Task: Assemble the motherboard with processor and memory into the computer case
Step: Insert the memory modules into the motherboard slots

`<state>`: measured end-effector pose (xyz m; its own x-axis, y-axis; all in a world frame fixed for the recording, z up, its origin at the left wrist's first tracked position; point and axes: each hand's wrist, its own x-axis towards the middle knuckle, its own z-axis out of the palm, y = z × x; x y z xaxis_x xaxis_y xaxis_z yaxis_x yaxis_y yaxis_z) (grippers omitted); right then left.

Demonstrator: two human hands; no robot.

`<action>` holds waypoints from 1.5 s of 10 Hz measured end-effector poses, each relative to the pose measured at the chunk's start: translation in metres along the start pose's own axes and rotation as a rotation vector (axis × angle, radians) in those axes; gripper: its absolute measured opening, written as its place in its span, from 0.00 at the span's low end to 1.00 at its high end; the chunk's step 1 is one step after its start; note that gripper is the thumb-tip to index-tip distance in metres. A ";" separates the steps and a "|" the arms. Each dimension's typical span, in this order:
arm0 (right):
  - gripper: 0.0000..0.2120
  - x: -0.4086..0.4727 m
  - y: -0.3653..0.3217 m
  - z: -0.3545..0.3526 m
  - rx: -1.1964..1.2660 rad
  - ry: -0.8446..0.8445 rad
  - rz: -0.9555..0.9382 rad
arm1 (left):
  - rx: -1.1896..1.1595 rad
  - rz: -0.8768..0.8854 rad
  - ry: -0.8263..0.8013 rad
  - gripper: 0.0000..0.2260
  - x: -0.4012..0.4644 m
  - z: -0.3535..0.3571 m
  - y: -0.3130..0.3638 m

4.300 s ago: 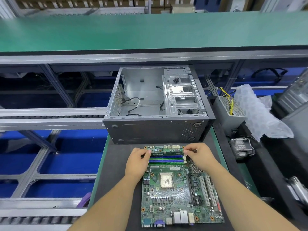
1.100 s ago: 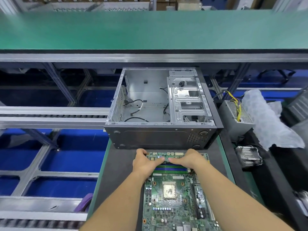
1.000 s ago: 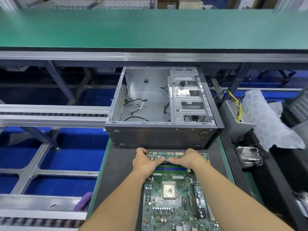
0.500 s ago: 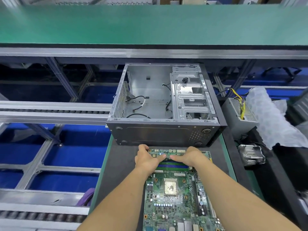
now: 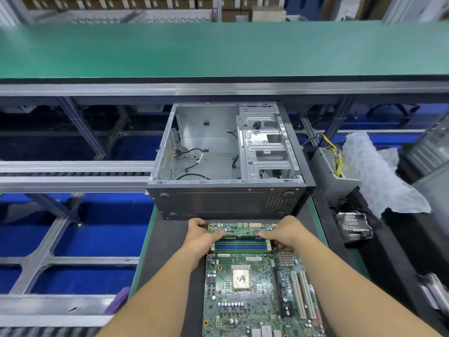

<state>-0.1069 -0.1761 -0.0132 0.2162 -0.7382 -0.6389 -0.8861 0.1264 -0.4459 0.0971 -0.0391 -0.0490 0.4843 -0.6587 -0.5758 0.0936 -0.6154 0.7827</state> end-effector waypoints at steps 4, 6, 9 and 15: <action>0.29 0.004 -0.009 -0.003 -0.009 -0.085 0.070 | 0.015 0.011 -0.006 0.28 0.002 -0.004 0.001; 0.27 0.010 -0.013 -0.004 -0.040 -0.114 0.118 | 0.036 -0.006 0.017 0.27 0.007 -0.002 0.001; 0.28 0.006 -0.009 -0.005 0.040 -0.114 0.103 | 0.002 -0.022 -0.002 0.24 0.001 -0.002 0.003; 0.04 -0.015 0.009 0.010 0.026 0.056 -0.050 | -0.057 0.196 0.267 0.06 -0.035 0.011 -0.029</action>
<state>-0.1140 -0.1566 -0.0140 0.2364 -0.7799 -0.5796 -0.8638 0.1045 -0.4930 0.0683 -0.0029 -0.0543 0.7079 -0.6209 -0.3366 0.0207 -0.4582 0.8886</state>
